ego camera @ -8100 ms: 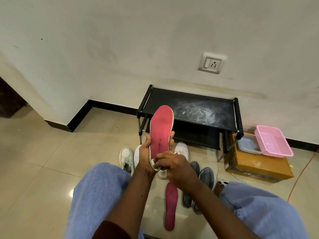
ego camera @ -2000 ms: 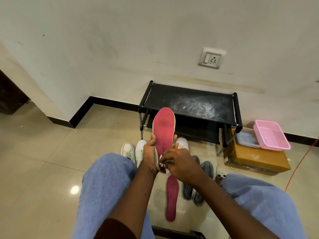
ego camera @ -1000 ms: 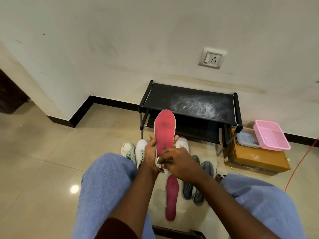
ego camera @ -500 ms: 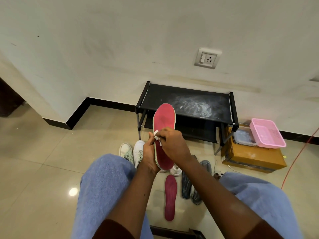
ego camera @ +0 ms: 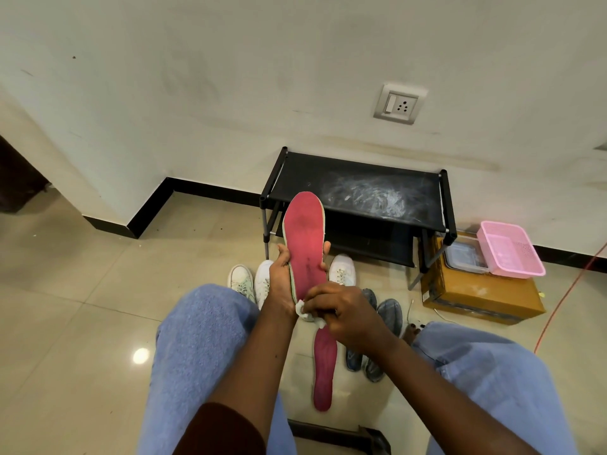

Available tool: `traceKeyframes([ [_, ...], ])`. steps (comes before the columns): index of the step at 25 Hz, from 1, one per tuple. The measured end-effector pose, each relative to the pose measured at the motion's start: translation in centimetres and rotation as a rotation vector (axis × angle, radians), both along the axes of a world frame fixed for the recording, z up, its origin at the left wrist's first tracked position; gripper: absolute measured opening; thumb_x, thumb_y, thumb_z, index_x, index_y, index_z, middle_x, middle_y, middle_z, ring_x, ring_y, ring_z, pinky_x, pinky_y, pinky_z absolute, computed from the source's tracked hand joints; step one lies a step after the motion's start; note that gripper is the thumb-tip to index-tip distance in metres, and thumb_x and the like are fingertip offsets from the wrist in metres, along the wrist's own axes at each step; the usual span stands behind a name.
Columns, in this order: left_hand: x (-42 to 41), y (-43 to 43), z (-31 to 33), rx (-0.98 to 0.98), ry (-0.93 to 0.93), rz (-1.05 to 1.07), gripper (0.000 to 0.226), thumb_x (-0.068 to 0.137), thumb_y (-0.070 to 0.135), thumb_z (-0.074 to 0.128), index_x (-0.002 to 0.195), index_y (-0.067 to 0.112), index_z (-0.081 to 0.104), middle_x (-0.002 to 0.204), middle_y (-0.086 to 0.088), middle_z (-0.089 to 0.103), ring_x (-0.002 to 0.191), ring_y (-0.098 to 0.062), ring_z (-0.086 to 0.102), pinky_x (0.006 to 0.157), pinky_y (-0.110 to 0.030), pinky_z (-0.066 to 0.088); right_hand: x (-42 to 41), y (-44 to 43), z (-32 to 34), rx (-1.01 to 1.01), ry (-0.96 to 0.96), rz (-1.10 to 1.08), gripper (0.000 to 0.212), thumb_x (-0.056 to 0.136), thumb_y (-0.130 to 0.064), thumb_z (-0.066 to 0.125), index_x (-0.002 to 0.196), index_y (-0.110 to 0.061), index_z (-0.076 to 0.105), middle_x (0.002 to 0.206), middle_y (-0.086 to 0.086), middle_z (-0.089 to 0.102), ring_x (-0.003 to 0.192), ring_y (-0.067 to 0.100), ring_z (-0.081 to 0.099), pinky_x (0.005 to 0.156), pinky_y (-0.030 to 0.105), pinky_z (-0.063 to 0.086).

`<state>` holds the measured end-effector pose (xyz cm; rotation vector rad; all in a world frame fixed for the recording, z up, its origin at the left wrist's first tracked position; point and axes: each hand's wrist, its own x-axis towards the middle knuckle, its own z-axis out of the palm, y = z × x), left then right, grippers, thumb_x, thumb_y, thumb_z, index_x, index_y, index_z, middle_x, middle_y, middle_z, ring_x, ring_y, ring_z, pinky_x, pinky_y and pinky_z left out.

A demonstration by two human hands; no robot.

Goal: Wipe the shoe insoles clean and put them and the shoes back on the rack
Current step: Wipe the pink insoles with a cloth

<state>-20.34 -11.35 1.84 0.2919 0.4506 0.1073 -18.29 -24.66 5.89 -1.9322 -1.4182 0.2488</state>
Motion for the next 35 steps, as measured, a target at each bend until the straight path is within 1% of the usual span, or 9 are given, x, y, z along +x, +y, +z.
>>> traceKeyframes([
  [5, 0.4, -0.1, 0.2, -0.045, -0.020, -0.032, 0.077, 0.090, 0.062, 0.031, 0.114, -0.004, 0.060, 0.103, -0.017, 0.068, 0.083, -0.026, 0.070, 0.076, -0.032, 0.057, 1.1, 2.8, 0.9, 0.083, -0.006, -0.227, 0.018, 0.071, 0.003, 0.059, 0.081, -0.002, 0.074, 0.085, 0.013, 0.072, 0.076, 0.023, 0.066, 0.078, 0.024, 0.050],
  [8, 0.5, -0.5, 0.1, 0.012, -0.019, -0.034, 0.077, 0.091, 0.061, 0.029, 0.102, -0.003, 0.071, 0.112, -0.018, 0.065, 0.098, -0.028, 0.066, 0.086, -0.038, 0.053, 2.1, 4.4, 1.5, -0.072, -0.002, -0.377, 0.021, 0.083, 0.003, 0.056, 0.095, -0.004, 0.073, 0.099, 0.012, 0.070, 0.090, 0.025, 0.063, 0.084, 0.027, 0.044],
  [13, -0.2, 0.1, 0.2, 0.041, -0.032, 0.007, 0.066, 0.078, 0.059, 0.047, 0.101, 0.002, 0.073, 0.102, -0.015, 0.068, 0.083, -0.022, 0.068, 0.076, -0.029, 0.056, 0.9, 3.2, 0.9, -0.040, -0.038, -0.167, 0.020, 0.077, 0.004, 0.059, 0.089, -0.002, 0.073, 0.095, 0.014, 0.071, 0.087, 0.023, 0.065, 0.082, 0.025, 0.047],
  [18, -0.2, 0.0, 0.2, 0.114, -0.004, 0.047, 0.059, 0.083, 0.044, 0.051, 0.126, 0.003, 0.049, 0.105, -0.011, 0.068, 0.069, -0.018, 0.062, 0.063, -0.026, 0.054, 1.2, 1.0, 0.1, -0.015, 0.052, -0.070, 0.020, 0.069, 0.005, 0.059, 0.079, -0.003, 0.075, 0.083, 0.009, 0.072, 0.075, 0.012, 0.064, 0.074, 0.011, 0.050],
  [23, 0.0, -0.4, 0.8, 0.116, 0.044, -0.001, 0.056, 0.087, 0.047, 0.042, 0.098, 0.001, 0.072, 0.101, -0.014, 0.070, 0.086, -0.026, 0.069, 0.080, -0.036, 0.055, 1.8, 3.2, 0.3, 0.021, -0.034, -0.382, 0.017, 0.081, 0.004, 0.058, 0.088, 0.000, 0.073, 0.087, 0.017, 0.069, 0.079, 0.028, 0.064, 0.079, 0.032, 0.052],
  [26, 0.1, -0.6, 0.6, 0.143, 0.049, 0.041, 0.061, 0.096, 0.044, 0.033, 0.080, 0.005, 0.077, 0.087, -0.013, 0.072, 0.075, -0.027, 0.071, 0.070, -0.037, 0.058, 2.7, 4.7, 1.0, -0.043, -0.057, -0.465, 0.019, 0.086, 0.002, 0.054, 0.095, 0.001, 0.071, 0.093, 0.020, 0.066, 0.084, 0.032, 0.062, 0.079, 0.041, 0.052],
  [29, 0.1, -0.5, 0.5, 0.134, 0.060, 0.035, 0.063, 0.097, 0.045, 0.031, 0.081, 0.005, 0.077, 0.083, -0.013, 0.072, 0.072, -0.026, 0.071, 0.066, -0.036, 0.058, 2.4, 4.8, 1.4, -0.072, -0.008, -0.494, 0.021, 0.087, 0.001, 0.054, 0.099, -0.002, 0.071, 0.098, 0.016, 0.066, 0.088, 0.028, 0.063, 0.083, 0.032, 0.050],
  [32, 0.0, -0.4, 0.3, 0.058, 0.050, 0.049, 0.058, 0.096, 0.049, 0.030, 0.115, 0.004, 0.062, 0.101, -0.012, 0.071, 0.088, -0.027, 0.067, 0.078, -0.037, 0.056, 1.4, 3.4, 1.2, -0.147, 0.113, -0.491, 0.022, 0.086, 0.000, 0.056, 0.099, -0.006, 0.072, 0.105, 0.013, 0.067, 0.092, 0.022, 0.063, 0.075, 0.006, 0.039],
  [35, 0.2, 0.0, -0.4, 0.026, 0.057, 0.132, 0.061, 0.094, 0.049, 0.034, 0.137, 0.007, 0.044, 0.112, -0.012, 0.066, 0.097, -0.025, 0.058, 0.091, -0.037, 0.044, 0.3, 2.3, 1.1, -0.155, 0.234, -0.537, 0.018, 0.085, -0.005, 0.062, 0.099, -0.007, 0.072, 0.105, 0.008, 0.067, 0.086, 0.012, 0.061, 0.063, -0.005, 0.035],
])
